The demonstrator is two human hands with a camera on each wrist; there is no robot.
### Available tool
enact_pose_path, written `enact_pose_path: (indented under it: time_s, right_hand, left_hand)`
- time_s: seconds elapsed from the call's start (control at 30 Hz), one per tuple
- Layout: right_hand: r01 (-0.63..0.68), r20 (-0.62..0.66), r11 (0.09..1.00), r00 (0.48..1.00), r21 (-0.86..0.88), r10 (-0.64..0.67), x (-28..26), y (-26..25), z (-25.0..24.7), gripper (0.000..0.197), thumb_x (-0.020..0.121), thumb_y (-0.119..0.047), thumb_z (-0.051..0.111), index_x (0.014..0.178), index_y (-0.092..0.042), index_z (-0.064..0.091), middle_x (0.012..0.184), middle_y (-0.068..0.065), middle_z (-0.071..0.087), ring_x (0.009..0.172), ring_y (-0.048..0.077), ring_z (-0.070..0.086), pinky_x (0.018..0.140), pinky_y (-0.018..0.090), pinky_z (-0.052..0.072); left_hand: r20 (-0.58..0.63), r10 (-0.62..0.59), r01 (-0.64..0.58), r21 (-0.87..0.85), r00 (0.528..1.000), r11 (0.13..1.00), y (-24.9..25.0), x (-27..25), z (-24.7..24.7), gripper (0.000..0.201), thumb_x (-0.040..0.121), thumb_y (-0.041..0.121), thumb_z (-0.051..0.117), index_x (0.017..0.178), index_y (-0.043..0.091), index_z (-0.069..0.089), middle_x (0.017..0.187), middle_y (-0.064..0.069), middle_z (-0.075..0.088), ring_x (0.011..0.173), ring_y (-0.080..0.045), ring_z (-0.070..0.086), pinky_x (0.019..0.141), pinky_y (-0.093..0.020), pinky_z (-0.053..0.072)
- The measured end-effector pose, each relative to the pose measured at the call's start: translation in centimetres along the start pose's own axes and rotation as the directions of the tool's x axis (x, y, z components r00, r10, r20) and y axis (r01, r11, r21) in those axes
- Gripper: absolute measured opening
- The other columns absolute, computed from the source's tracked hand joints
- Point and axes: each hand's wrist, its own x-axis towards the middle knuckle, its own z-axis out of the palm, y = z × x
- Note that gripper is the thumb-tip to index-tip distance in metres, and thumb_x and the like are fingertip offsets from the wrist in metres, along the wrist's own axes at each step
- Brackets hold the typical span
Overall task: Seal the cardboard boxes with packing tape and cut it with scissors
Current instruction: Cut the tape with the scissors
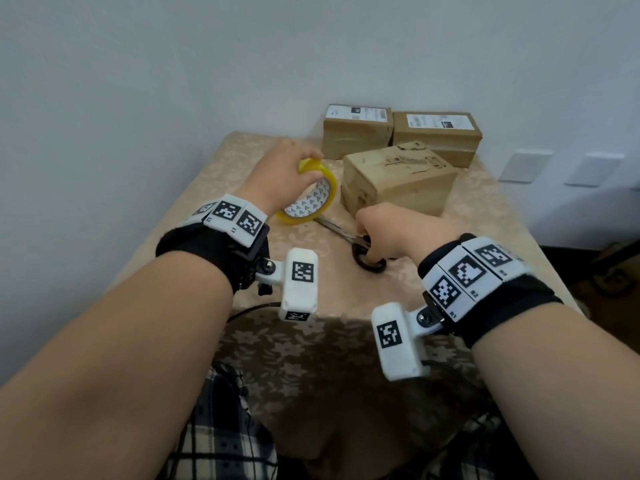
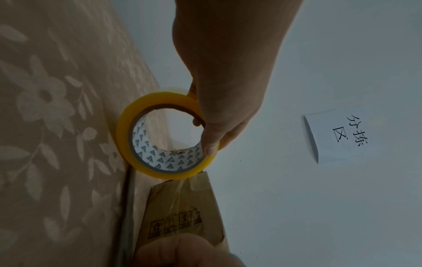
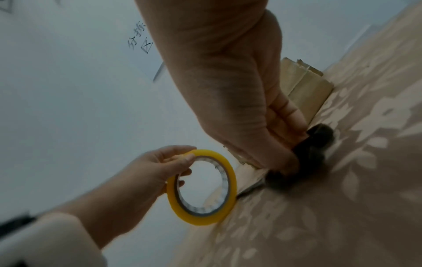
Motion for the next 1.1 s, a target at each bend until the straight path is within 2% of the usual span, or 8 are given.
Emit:
enact_pose_path:
  time_s: [0.07,0.13,0.3,0.4,0.47,0.63,0.93,1.1]
  right_hand:
    - [0.005,-0.021,1.000,1.000,-0.004,-0.005,-0.1,0.1,-0.4,0.007,0.083,-0.006,0.059,0.087,-0.009,0.054,0.086,0.009,0.057,0.077,0.029,0.057,0.062,0.033,0.044]
    - [-0.012,-0.019,1.000,1.000,-0.017,0.012,-0.5,0.3,-1.3,0.009,0.084,-0.006,0.056,0.076,-0.008,0.054,0.080,0.010,0.058,0.072,0.029,0.056,0.059,0.032,0.044]
    - [-0.117,0.060,0.990,0.992,0.079,0.113,-2.1,1.8,-3.0,0.019,0.088,-0.006,0.053,0.100,-0.001,0.068,0.092,0.013,0.065,0.080,0.029,0.060,0.062,0.032,0.045]
    - [-0.150,0.140,0.960,0.983,0.237,0.119,-3.1,3.3,-3.1,0.033,0.089,-0.034,0.065,0.092,-0.002,0.070,0.072,0.007,0.065,0.065,0.021,0.057,0.058,0.027,0.045]
    - [-0.181,0.185,0.903,0.976,0.390,0.116,-3.8,4.1,-2.9,0.044,0.084,-0.050,0.065,0.093,-0.006,0.068,0.069,0.004,0.065,0.060,0.015,0.058,0.055,0.023,0.043]
    - [-0.221,0.228,0.615,0.971,0.757,0.068,-4.7,4.6,-2.0,0.048,0.088,-0.052,0.056,0.093,-0.004,0.057,0.065,0.006,0.061,0.063,0.017,0.059,0.067,0.029,0.044]
    - [-0.196,0.175,0.435,0.981,0.879,0.089,-1.5,1.4,-1.0,0.052,0.088,-0.055,0.055,0.097,-0.004,0.057,0.074,0.012,0.064,0.066,0.020,0.060,0.060,0.028,0.044]
    - [-0.164,0.131,0.459,0.986,0.873,0.103,0.4,0.9,-1.6,0.057,0.086,-0.059,0.056,0.102,-0.004,0.062,0.071,0.010,0.072,0.063,0.020,0.058,0.062,0.028,0.042]
  left_hand:
    - [0.020,-0.004,0.004,-0.010,1.000,1.000,-0.2,0.0,0.1,0.036,0.090,0.032,0.061,0.125,0.022,0.059,0.128,-0.010,0.051,0.125,-0.025,0.044,0.103,-0.034,0.033]
    - [0.034,-0.012,0.013,-0.013,0.999,1.000,-0.2,-0.2,0.1,0.037,0.090,0.031,0.061,0.126,0.022,0.058,0.130,-0.010,0.049,0.126,-0.026,0.043,0.105,-0.037,0.034]
    - [0.040,-0.027,0.027,0.008,0.999,1.000,0.5,-0.7,-0.2,0.037,0.091,0.028,0.059,0.127,0.020,0.057,0.125,-0.011,0.047,0.117,-0.027,0.048,0.099,-0.034,0.036]
    - [0.093,-0.043,0.040,0.037,0.995,0.999,0.9,-0.7,-0.6,0.035,0.092,0.028,0.058,0.126,0.019,0.055,0.126,-0.010,0.047,0.116,-0.026,0.047,0.097,-0.031,0.034]
    - [0.127,-0.052,0.046,0.049,0.990,0.998,1.1,-0.6,-1.1,0.034,0.092,0.027,0.058,0.125,0.018,0.055,0.127,-0.009,0.048,0.118,-0.024,0.046,0.097,-0.030,0.033]
    - [0.200,-0.053,0.032,0.105,0.978,0.994,1.6,0.2,-1.9,0.032,0.090,0.025,0.060,0.121,0.016,0.056,0.128,-0.009,0.051,0.121,-0.024,0.045,0.098,-0.030,0.033]
    - [0.204,-0.124,0.099,0.128,0.971,0.987,3.0,2.3,-2.6,0.024,0.096,0.029,0.048,0.078,0.014,0.045,0.071,0.004,0.045,0.070,-0.015,0.042,0.055,-0.025,0.028]
    - [0.245,-0.194,0.172,0.109,0.950,0.979,2.9,3.2,-2.7,0.030,0.088,0.024,0.060,0.066,0.017,0.041,0.067,0.002,0.044,0.064,-0.014,0.042,0.052,-0.021,0.030]
